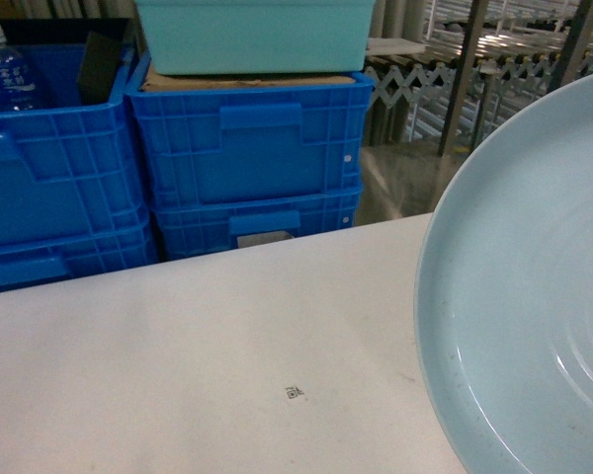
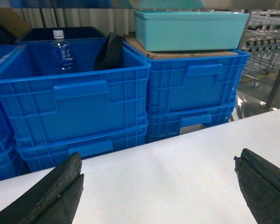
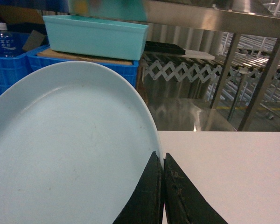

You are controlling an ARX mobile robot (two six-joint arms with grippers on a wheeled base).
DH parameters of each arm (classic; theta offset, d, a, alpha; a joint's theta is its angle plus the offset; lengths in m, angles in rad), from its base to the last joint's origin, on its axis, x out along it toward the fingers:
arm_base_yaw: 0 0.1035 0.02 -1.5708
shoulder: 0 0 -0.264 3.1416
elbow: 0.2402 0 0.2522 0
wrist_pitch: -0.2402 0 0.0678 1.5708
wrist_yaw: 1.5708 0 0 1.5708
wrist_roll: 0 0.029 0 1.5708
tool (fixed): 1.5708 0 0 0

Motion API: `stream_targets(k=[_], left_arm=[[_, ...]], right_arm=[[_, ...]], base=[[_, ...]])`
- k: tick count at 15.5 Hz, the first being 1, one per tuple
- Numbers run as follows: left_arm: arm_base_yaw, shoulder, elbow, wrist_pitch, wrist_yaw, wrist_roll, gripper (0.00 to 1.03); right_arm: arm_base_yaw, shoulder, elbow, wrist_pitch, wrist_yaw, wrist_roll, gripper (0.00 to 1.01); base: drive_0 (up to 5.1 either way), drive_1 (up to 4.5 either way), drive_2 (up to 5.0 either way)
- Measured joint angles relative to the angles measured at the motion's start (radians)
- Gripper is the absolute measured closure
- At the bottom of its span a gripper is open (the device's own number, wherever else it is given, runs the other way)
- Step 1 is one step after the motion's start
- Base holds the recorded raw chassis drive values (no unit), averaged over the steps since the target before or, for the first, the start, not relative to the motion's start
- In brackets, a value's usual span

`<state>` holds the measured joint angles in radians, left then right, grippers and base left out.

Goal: Place blue tray on left shelf second layer neatly

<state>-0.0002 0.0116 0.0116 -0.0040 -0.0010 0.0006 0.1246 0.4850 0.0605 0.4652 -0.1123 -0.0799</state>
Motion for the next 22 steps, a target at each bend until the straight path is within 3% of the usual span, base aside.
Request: stream_targets(k=[22], left_arm=[[0.000,0.000,0.000,0.000,0.000,0.000,0.05]], right_arm=[[0.000,0.000,0.000,0.000,0.000,0.000,0.99]], base=[[-1.6,-1.62,-1.6]])
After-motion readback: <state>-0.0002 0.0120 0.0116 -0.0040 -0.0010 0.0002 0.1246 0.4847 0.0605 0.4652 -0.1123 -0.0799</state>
